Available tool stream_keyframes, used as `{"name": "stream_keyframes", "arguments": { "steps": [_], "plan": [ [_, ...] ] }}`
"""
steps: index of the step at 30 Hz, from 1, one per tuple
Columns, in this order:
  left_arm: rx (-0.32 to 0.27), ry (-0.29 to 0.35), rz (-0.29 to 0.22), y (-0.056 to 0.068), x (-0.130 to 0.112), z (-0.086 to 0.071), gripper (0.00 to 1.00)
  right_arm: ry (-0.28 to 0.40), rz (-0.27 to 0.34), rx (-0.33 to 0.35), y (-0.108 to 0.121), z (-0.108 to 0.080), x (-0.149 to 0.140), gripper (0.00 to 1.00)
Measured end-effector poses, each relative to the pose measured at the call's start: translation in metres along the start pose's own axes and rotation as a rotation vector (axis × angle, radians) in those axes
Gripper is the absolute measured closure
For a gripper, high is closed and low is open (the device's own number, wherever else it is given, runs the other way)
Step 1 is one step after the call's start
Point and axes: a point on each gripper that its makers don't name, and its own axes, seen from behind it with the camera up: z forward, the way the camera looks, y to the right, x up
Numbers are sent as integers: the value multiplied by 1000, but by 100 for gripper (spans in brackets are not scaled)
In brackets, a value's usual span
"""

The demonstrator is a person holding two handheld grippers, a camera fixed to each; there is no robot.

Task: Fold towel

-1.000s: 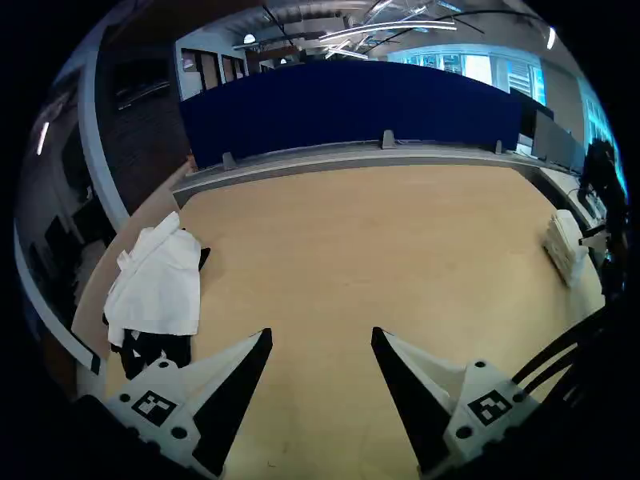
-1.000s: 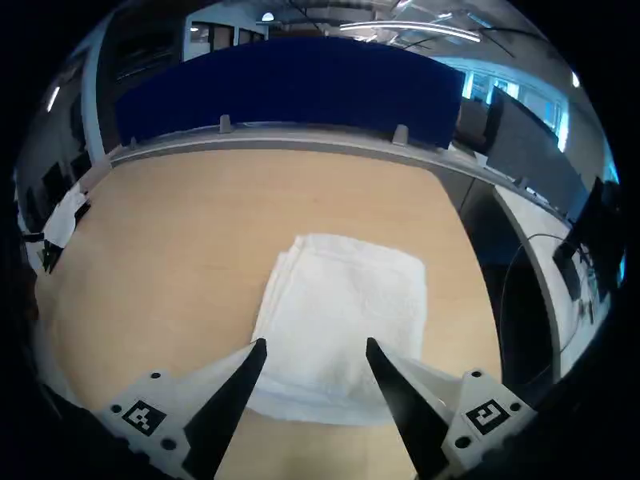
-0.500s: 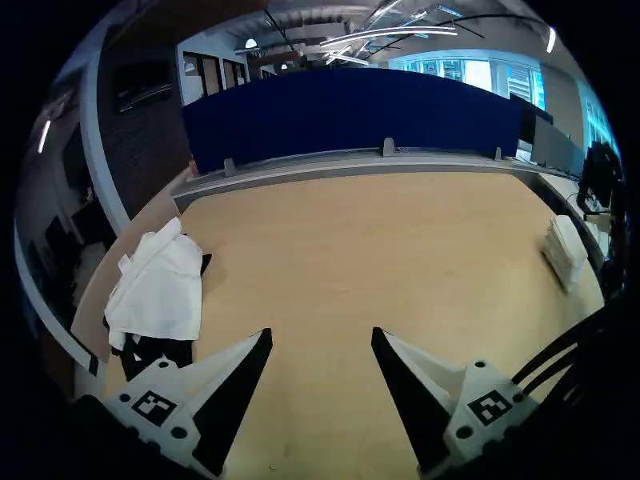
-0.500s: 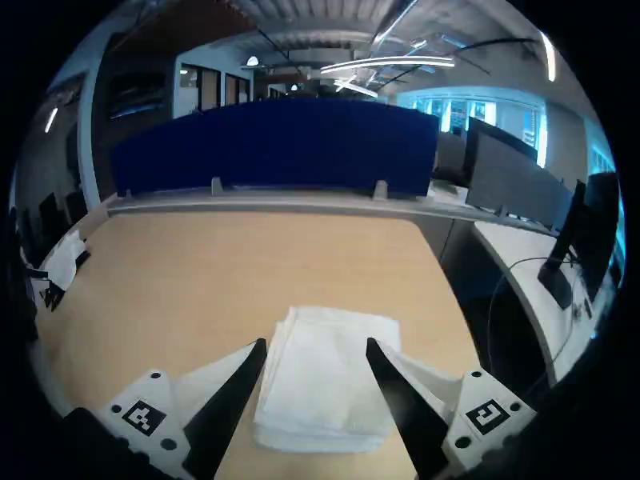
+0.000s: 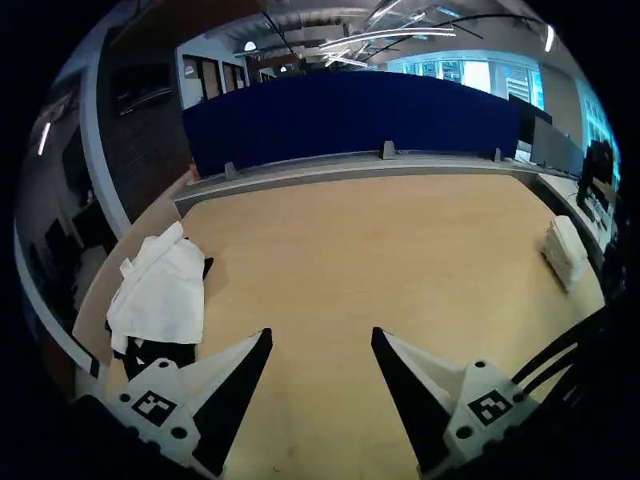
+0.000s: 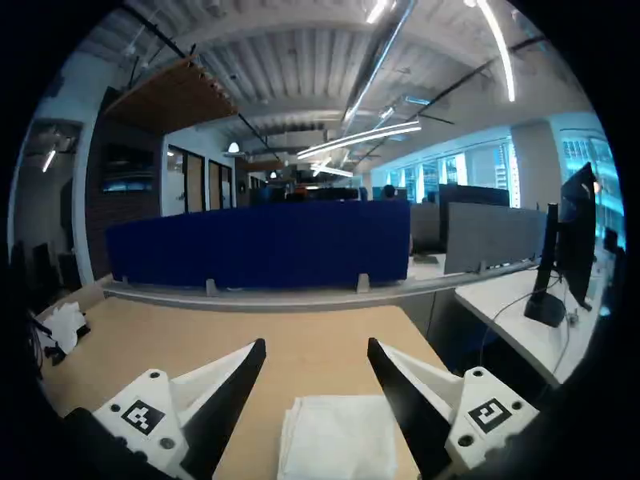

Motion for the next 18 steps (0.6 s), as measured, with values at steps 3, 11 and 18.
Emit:
{"name": "stream_keyframes", "arguments": {
  "steps": [3, 11, 18],
  "plan": [
    [0, 3, 0, 0, 1, 0, 8, 21, 0, -8, 2, 1, 4, 0],
    [0, 19, 1, 0, 3, 0, 8, 56, -4, -38, 4, 0, 18, 0],
    [6, 67, 4, -1, 15, -2, 8, 88, -24, -52, -1, -5, 37, 0]
  ]
}}
